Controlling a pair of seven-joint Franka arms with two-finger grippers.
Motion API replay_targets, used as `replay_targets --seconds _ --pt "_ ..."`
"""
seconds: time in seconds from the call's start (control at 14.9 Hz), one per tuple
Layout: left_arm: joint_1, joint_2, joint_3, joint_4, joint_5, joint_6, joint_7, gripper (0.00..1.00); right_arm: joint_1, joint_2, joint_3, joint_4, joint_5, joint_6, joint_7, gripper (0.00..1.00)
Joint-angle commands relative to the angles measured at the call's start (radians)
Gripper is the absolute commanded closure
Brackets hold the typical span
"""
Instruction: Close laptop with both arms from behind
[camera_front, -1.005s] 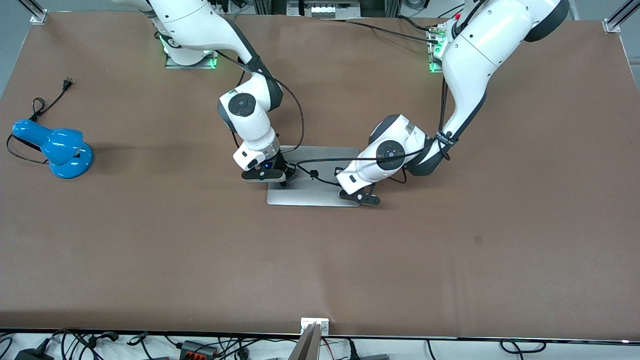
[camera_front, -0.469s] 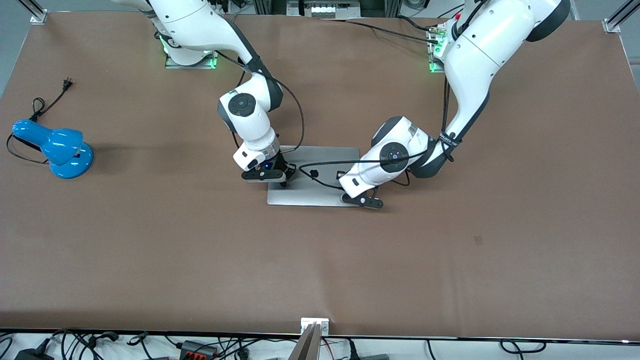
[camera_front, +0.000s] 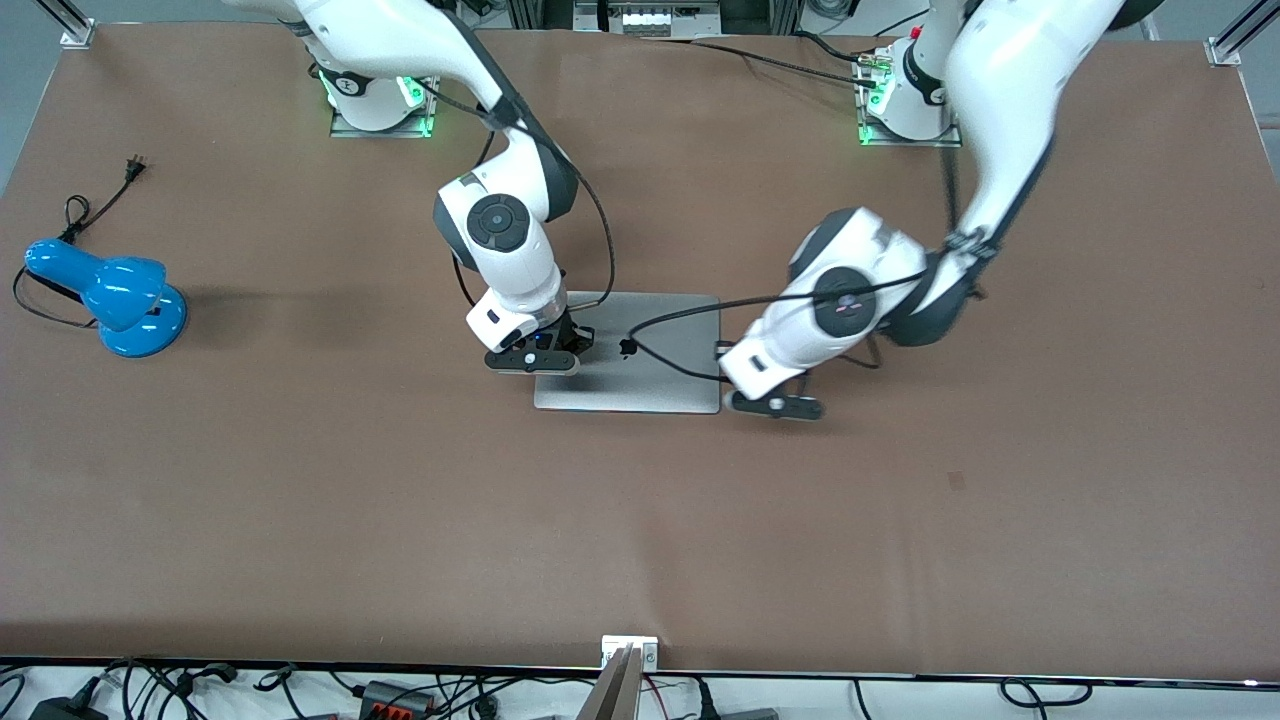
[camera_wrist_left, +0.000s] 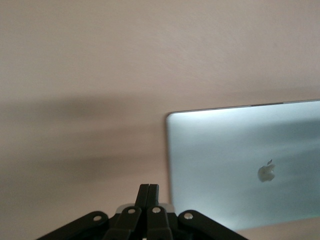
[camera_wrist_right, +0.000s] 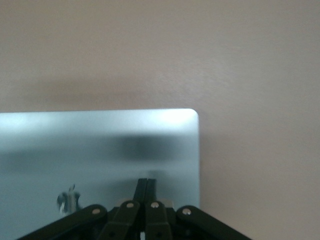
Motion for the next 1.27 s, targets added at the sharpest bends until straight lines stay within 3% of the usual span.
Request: replay_targets --seconds 0.0,0.27,0.33,0.4,0.47,0.67,0.87,1.07,1.14,1.21 --pt "0.101 -0.144 -0.038 -0.108 0.026 -0.029 0.066 1.0 -0.006 -0.051 -0.001 0.09 -0.017 -0.242 -0.013 1.0" --pt "0.253 -0.304 -0.131 -0.207 0.023 -0.029 0.09 0.99 -0.058 -0.14 -0.001 0.154 -0.014 -0.559 -0.143 1.0" --pt "0.296 -0.337 -0.156 -0.223 0.023 -0.034 0.09 0.97 -0.077 -0.169 -0.001 0.154 -0.016 -0.598 -0.18 0.9" --pt "0.347 -0.373 -0.183 -0.232 0.021 -0.047 0.093 0.97 -0.097 -0.198 -0.001 0.154 -0.014 -0.636 -0.213 0.5" --pt "0.387 -0.414 -0.217 -0.232 0.018 -0.081 0.103 0.98 -0.115 -0.227 -0.001 0.154 -0.014 -0.666 -0.244 0.01" --pt "0.458 -0.515 -0.247 -0.217 0.001 -0.219 0.135 1.0 -0.187 -0.322 -0.001 0.154 -0.01 -0.774 -0.348 0.0" --pt "0.565 -0.598 -0.239 -0.099 -0.146 -0.407 0.309 0.99 -0.291 -0.417 -0.002 0.151 -0.01 -0.885 -0.489 0.0" --pt "0.635 -0.601 -0.237 -0.059 -0.149 -0.495 0.33 0.79 -0.409 -0.506 -0.007 0.142 -0.014 -0.951 -0.623 0.0" --pt "0.64 -0.602 -0.237 -0.059 -0.151 -0.495 0.329 0.62 -0.449 -0.532 -0.008 0.134 -0.014 -0.959 -0.645 0.0" --pt "0.64 -0.605 -0.239 -0.059 -0.151 -0.498 0.317 0.53 -0.489 -0.554 -0.008 0.125 -0.008 -0.954 -0.646 0.0"
